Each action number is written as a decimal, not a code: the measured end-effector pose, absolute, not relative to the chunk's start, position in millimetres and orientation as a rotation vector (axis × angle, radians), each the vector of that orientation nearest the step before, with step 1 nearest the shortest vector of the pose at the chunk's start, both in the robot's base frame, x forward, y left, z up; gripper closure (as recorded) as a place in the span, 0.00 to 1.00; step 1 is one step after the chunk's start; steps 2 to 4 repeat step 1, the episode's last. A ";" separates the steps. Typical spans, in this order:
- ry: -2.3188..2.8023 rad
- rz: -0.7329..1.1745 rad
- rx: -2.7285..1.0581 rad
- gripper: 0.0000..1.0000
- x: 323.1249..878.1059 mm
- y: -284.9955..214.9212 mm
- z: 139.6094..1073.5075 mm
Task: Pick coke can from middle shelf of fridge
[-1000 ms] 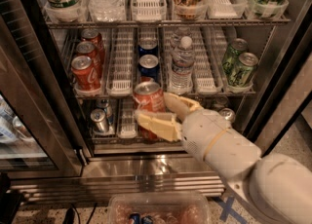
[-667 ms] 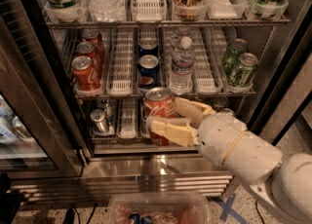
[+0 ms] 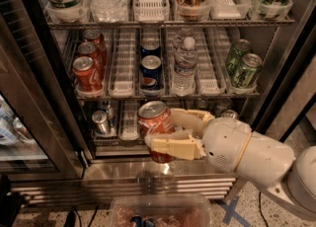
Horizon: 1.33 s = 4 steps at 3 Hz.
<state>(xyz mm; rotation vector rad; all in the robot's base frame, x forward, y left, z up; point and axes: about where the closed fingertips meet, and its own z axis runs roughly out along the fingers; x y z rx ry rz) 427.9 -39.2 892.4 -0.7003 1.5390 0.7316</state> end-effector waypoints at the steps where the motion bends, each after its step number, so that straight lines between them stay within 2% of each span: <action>1: 1.539 0.732 -0.700 1.00 427.9 -39.2 892.4; 4: 1.539 0.732 -0.700 1.00 427.9 -39.2 892.4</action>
Offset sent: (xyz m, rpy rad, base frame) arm 0.0000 0.0000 0.0000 0.0000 0.0000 0.0000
